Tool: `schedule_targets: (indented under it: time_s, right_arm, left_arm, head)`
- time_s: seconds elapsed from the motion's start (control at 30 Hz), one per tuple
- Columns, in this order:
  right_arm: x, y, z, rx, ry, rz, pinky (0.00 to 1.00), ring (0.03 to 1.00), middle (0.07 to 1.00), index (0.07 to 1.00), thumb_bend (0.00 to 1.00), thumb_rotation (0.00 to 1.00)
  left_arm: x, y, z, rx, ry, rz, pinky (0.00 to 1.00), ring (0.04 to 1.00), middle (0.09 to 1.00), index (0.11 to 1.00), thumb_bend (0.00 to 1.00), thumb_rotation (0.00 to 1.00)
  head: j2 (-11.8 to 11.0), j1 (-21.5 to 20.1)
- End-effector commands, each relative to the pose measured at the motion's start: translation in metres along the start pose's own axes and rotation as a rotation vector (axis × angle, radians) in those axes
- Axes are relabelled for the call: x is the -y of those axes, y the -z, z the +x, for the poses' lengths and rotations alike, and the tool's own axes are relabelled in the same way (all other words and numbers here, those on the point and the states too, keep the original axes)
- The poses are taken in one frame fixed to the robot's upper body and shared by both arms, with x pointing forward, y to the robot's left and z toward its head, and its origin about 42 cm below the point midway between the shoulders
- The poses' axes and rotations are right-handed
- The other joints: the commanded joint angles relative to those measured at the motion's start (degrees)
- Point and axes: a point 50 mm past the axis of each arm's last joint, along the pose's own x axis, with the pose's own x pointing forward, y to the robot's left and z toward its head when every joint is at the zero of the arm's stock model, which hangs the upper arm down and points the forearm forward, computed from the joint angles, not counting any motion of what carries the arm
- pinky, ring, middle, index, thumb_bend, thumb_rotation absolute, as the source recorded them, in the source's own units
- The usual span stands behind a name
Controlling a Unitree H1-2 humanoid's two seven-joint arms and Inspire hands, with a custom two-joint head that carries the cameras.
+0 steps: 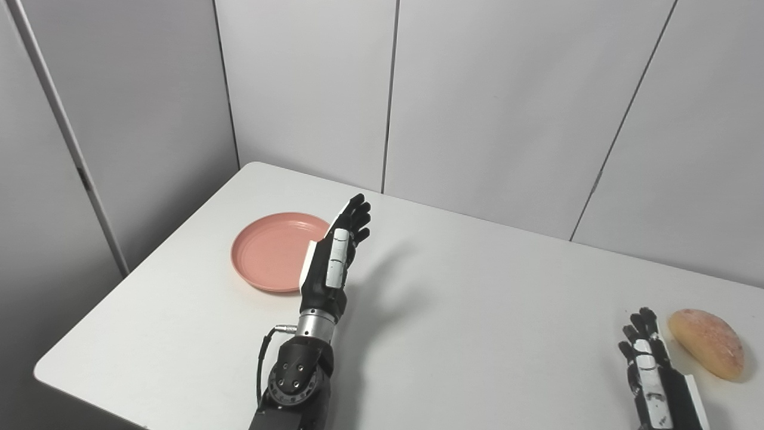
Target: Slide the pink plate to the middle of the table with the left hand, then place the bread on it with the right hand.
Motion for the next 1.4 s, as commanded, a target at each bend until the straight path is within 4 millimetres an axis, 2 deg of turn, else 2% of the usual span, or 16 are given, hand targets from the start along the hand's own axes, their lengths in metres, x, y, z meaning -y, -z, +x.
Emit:
schedule_targets:
  time_s: [0.0,0.1,0.33,0.47,0.73,0.93,1.1,1.37]
  right_arm:
    - [-0.002,-0.006,0.0,0.045,-0.004,0.0,1.0,1.0,1.0,1.0,0.46,0.85]
    - [-0.002,-0.007,0.0,0.043,-0.008,0.006,1.0,1.0,1.0,1.0,0.46,0.86]
    - [-0.004,-0.008,-0.001,0.043,-0.008,0.018,1.0,1.0,1.0,1.0,0.47,0.85]
    - [-0.003,-0.01,-0.002,0.043,-0.012,0.012,1.0,1.0,1.0,1.0,0.47,0.86]
    - [-0.005,-0.012,-0.001,0.041,-0.009,0.015,1.0,1.0,1.0,1.0,0.46,0.87]
    - [-0.006,-0.013,-0.001,0.044,-0.013,0.022,1.0,1.0,1.0,1.0,0.44,0.86]
    - [-0.009,-0.014,0.0,0.049,-0.012,0.019,1.0,1.0,1.0,1.0,0.44,0.86]
    - [-0.01,-0.017,-0.001,0.057,-0.014,0.028,1.0,1.0,1.0,1.0,0.44,0.85]
  left_arm:
    - [-0.009,-0.024,0.027,0.119,0.003,0.022,0.91,0.921,0.916,0.864,0.78,1.0]
    - [-0.029,-0.032,0.038,0.125,-0.014,0.06,0.92,0.924,0.929,0.883,0.8,1.0]
    - [-0.066,-0.051,0.059,0.128,-0.061,0.103,0.91,0.916,0.914,0.874,0.77,1.0]
    - [-0.099,-0.065,0.074,0.129,-0.112,0.15,0.88,0.9,0.896,0.858,0.77,1.0]
    - [-0.14,-0.077,0.09,0.13,-0.164,0.205,0.85,0.884,0.871,0.837,0.77,1.0]
    - [-0.166,-0.074,0.096,0.105,-0.215,0.256,0.85,0.891,0.874,0.844,0.76,1.0]
    - [-0.186,-0.066,0.097,0.084,-0.239,0.284,0.89,0.916,0.893,0.876,0.76,1.0]
    - [-0.196,-0.055,0.096,0.053,-0.236,0.311,0.91,0.928,0.906,0.874,0.72,1.0]
  head:
    - [0.0,0.1]
    - [-0.1,0.7]
    - [-0.1,0.7]
    - [-0.1,1.6]
    - [-0.2,1.5]
    - [-0.3,1.7]
    - [-0.3,1.1]
    - [-0.3,1.4]
